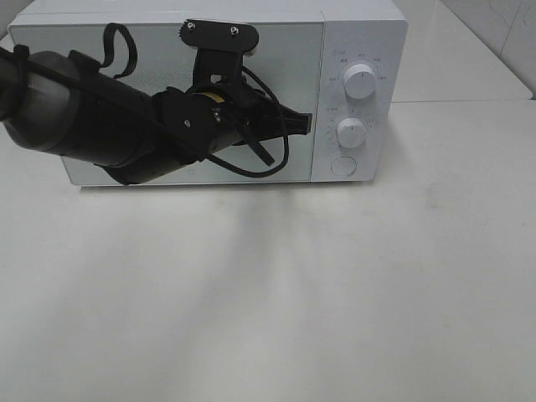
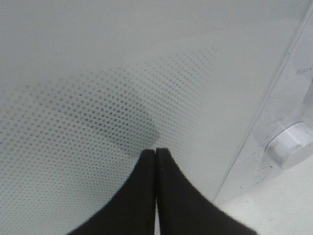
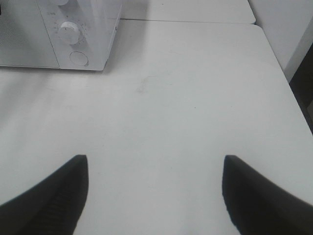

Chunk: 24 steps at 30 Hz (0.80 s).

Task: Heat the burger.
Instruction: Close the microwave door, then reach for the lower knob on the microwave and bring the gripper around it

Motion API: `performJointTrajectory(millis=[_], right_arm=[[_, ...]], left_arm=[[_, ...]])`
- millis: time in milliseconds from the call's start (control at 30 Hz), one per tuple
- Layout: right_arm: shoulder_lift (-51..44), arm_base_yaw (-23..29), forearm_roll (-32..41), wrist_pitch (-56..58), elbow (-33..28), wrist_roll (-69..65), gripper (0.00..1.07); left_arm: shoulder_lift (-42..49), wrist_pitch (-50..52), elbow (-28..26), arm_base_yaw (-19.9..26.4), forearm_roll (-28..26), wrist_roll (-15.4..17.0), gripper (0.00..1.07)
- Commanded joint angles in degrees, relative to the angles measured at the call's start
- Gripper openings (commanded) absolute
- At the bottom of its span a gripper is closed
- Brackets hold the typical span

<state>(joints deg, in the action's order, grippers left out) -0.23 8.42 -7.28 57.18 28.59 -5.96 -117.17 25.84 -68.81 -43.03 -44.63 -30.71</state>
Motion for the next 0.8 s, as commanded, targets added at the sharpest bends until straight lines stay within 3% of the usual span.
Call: performJointTrajectory(millis=[33,367,500,567,600,633,667,700,733,800], right_arm=[[-1.7,-0.3,-0.2,-0.2,-0.1,0.2,0.74],[-1.7,-0.3,-0.2,-0.2,-0.1,0.2,0.74],[-1.7,-0.3,-0.2,-0.2,-0.1,0.2,0.74],[-1.7,-0.3,-0.2,-0.2,-0.1,0.2,0.74],[-1.7,-0.3,-0.2,-0.2,-0.1,0.2,0.74],[-1.7,-0.3,-0.2,-0.2,-0.1,0.2,0.74],[-1.7,-0.3,-0.2,-0.2,-0.1,0.2,0.74],[-1.7,-0.3,-0.2,-0.2,-0.1,0.2,0.74],[-1.7,-0.3,-0.2,-0.2,-0.1,0.2,0.74],[-1.7,-0.3,-0.2,-0.2,-0.1,0.2,0.74]], left_arm=[[1.4,2.1,-1.0,1.2,-1.3,-1.0,0.00],[5.7,-7.8,4.4,-2.7,-1.8,-3.6,0.00],[7.0,-14.4,5.1,-2.7,-1.8,-3.6,0.08],[7.4,-21.5,5.2,-2.5,-1.8,-3.6,0.33],[7.4,-21.5,5.2,-2.5,-1.8,-3.6,0.33],[7.4,-25.1,5.2,-2.5,-1.8,-3.6,0.64],[7.4,-26.8,5.2,-2.5,-1.8,-3.6,0.80],[7.4,-26.8,5.2,-2.5,-1.8,-3.6,0.80],[7.6,-30.4,5.2,-2.5,-1.3,-3.5,1.01],[8.2,-33.2,5.2,-2.5,-0.2,-3.6,1.00]])
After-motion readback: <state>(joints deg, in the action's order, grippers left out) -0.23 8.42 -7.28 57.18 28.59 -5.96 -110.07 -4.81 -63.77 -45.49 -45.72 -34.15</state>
